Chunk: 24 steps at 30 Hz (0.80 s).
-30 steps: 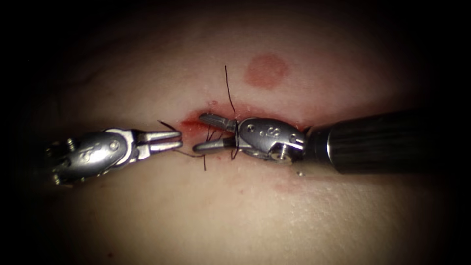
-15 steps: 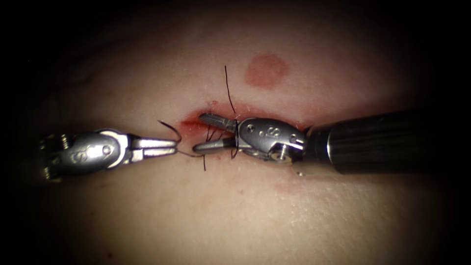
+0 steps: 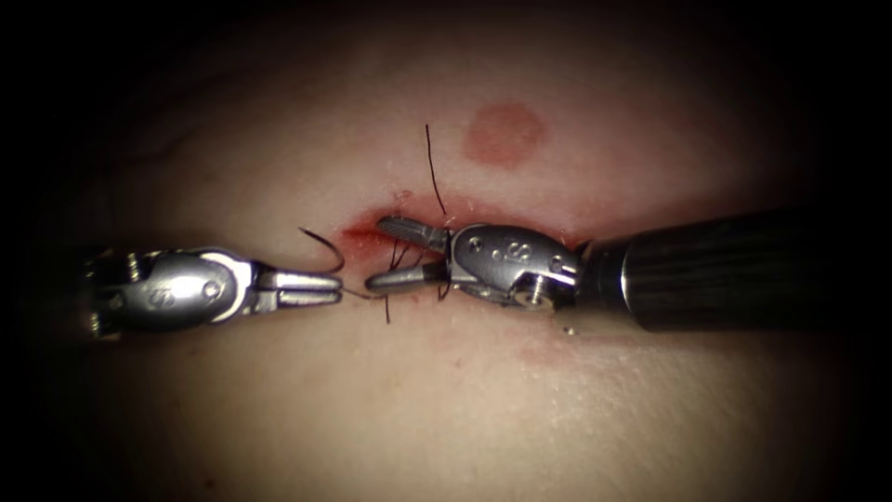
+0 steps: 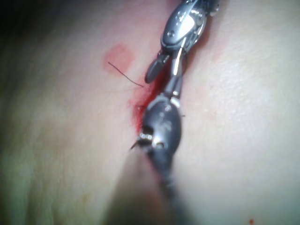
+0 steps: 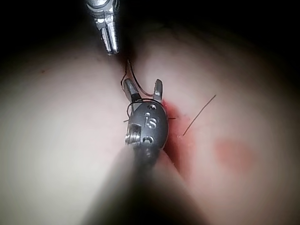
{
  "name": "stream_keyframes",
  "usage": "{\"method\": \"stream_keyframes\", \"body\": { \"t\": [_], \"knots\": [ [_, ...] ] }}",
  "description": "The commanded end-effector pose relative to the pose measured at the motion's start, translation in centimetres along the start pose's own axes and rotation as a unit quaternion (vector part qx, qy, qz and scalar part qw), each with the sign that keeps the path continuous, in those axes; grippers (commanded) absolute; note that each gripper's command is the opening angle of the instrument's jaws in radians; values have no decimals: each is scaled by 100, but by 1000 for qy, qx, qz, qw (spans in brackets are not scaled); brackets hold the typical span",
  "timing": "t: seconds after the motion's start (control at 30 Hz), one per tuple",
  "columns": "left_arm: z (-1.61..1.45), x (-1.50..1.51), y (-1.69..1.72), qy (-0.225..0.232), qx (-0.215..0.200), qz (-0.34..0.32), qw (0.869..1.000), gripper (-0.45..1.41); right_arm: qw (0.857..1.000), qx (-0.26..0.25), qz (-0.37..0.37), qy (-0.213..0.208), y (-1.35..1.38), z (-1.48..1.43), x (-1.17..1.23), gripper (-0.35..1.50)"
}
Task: Wound Closure
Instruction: Mistakenly testing the left gripper
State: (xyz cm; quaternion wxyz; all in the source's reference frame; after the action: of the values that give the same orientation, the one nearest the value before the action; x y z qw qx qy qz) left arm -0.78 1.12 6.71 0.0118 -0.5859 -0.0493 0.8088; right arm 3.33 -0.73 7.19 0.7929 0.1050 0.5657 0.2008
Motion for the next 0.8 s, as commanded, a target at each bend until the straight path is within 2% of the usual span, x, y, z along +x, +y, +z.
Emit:
{"method": "stream_keyframes", "body": {
  "t": [0.03, 0.53, 0.8],
  "knots": [
    [8, -6, 1, 0, -1, 0, 1000, -35, 1000, 1, 1, 0, -3, 7, -5, 83],
    [9, -7, 2, 0, -1, 0, 1000, -35, 1000, 1, 1, 0, -3, 7, -6, 83],
    [15, -5, 19, 6, -6, 7, 1000, -35, 1000, 1, 1, 0, -3, 7, -6, 83]
  ]
}}
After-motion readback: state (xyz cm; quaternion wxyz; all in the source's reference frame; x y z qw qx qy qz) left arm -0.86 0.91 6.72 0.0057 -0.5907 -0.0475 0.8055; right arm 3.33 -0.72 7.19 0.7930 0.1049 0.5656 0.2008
